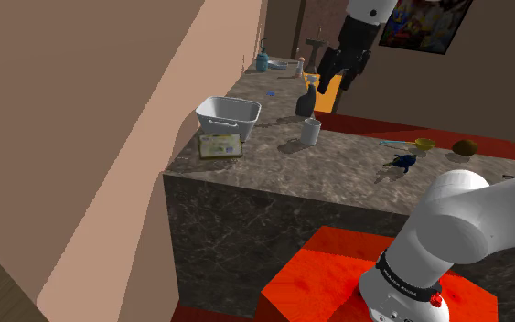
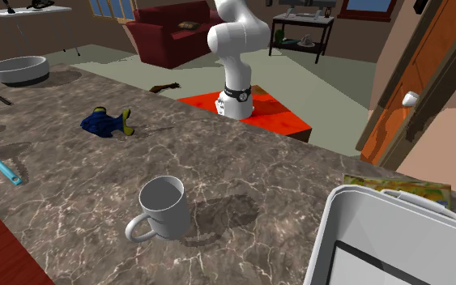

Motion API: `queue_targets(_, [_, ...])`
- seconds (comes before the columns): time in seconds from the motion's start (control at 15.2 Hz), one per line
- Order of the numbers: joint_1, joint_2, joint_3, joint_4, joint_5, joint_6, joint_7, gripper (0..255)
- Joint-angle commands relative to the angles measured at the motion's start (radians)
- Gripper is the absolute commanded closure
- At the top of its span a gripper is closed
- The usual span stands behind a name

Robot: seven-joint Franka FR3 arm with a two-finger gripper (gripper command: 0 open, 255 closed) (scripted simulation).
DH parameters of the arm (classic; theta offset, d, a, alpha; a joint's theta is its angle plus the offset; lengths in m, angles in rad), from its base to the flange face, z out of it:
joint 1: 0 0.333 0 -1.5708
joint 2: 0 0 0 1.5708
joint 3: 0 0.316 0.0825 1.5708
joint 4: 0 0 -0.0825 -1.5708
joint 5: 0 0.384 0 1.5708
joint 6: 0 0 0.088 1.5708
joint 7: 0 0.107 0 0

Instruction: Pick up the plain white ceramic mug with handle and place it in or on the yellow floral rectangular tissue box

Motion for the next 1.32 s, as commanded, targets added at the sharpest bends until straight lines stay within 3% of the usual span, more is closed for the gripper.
queue_targets(0.0, [0.0, 0.0, 0.0, 0.0, 0.0, 0.0, 0.0, 0])
queue_targets(0.73, [-0.024, 0.26, -0.205, 0.011, -0.062, 0.226, -0.225, 0])
queue_targets(1.25, [-0.021, 0.527, -0.345, 0.116, -0.021, 0.363, -0.41, 0])
